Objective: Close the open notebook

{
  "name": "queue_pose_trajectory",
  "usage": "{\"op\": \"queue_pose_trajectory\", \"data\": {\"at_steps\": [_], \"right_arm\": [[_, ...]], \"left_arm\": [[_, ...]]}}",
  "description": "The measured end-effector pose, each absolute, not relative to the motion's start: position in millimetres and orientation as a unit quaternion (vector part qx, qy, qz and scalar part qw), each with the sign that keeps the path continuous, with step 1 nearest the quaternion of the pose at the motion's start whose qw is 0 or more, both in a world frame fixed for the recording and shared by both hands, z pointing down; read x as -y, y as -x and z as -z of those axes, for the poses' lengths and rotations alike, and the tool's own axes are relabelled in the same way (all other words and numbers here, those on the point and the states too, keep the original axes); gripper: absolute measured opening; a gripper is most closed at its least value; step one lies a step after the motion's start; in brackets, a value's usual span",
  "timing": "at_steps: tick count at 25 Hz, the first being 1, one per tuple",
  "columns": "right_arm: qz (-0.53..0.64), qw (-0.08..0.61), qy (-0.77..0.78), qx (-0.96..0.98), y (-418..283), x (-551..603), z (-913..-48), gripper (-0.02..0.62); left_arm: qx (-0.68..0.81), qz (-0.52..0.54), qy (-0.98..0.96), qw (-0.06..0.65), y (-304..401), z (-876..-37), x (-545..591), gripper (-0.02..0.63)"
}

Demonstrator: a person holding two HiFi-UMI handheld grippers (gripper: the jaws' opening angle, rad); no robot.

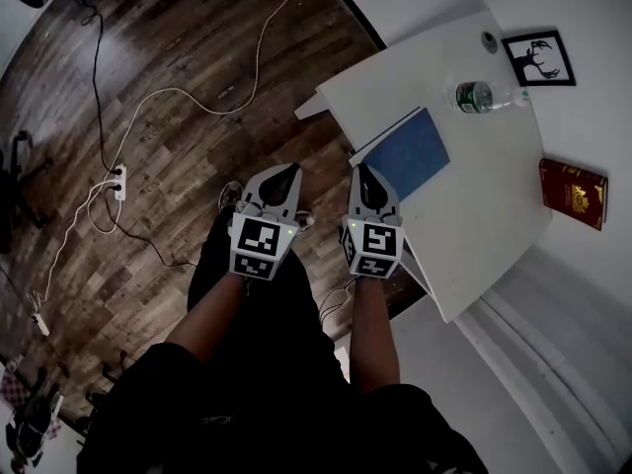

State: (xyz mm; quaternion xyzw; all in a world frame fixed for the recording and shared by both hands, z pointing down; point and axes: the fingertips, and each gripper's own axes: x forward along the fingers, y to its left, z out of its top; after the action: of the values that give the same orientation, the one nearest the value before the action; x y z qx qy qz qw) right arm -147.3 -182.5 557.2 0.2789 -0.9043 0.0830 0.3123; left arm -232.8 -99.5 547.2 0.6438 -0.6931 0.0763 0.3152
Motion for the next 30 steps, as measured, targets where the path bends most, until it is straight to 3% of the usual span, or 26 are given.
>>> {"op": "queue_pose_trajectory", "data": {"at_steps": [14,18,22,30], "right_arm": [[-0.100,0.369,-0.290,0.877,155.1,179.9,-585.7,0.036],[-0.157,0.346,-0.304,0.873,160.5,174.8,-588.1,0.056],[-0.151,0.348,-0.290,0.878,171.2,163.9,-586.7,0.157],[-0.133,0.268,-0.385,0.873,156.3,149.1,-519.2,0.135]], "left_arm": [[0.695,-0.074,-0.646,0.307,251.3,-533.4,92.7,0.003],[0.686,-0.074,-0.654,0.309,255.4,-528.6,86.7,0.003],[0.675,-0.071,-0.667,0.306,258.9,-518.8,83.1,0.003],[0.638,-0.058,-0.719,0.269,265.0,-477.8,93.5,0.003]]}}
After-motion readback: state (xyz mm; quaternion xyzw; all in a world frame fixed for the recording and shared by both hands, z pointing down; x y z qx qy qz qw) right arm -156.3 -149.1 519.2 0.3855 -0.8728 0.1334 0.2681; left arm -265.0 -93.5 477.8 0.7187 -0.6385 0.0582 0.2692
